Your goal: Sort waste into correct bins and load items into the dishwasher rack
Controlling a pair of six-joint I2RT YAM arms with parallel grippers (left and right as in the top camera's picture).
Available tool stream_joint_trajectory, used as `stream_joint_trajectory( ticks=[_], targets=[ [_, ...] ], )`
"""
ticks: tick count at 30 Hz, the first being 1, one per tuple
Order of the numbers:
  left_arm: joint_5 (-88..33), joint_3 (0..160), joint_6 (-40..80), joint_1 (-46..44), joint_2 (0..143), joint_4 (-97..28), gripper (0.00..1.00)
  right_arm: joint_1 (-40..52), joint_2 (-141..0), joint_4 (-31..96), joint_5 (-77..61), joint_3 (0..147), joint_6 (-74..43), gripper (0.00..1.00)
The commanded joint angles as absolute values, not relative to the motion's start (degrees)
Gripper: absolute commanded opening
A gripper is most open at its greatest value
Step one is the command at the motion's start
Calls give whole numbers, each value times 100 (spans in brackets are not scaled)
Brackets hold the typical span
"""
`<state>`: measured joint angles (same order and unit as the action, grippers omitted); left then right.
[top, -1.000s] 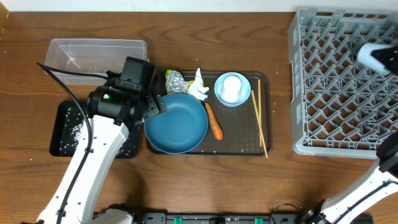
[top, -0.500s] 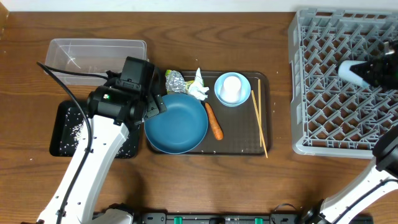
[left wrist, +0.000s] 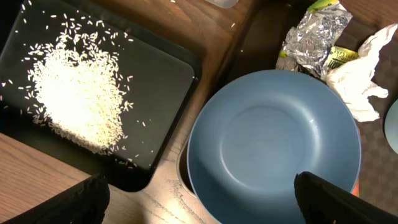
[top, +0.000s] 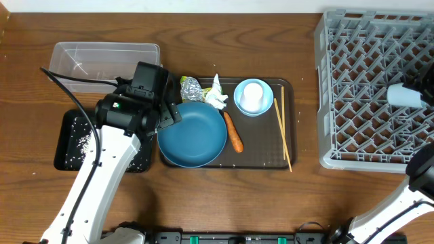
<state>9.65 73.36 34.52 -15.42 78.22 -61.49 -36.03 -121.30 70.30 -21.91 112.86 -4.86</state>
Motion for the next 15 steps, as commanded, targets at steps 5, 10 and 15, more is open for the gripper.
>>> stream_joint_trajectory(
  ticks=[5, 10, 15],
  targets=[
    [1081, 7371, 3437, -1511, 7806, -6165, 98, -3710, -11878, 7400, -294, 11922, -1214, 33],
    [1081, 7371, 3437, -1511, 7806, -6165, 98, -3710, -11668, 7756, 130, 12746, -1553, 37],
    [1081, 7371, 3437, -1511, 7806, -6165, 98, -3688, -11542, 7837, 213, 12986, -1584, 43]
  ],
)
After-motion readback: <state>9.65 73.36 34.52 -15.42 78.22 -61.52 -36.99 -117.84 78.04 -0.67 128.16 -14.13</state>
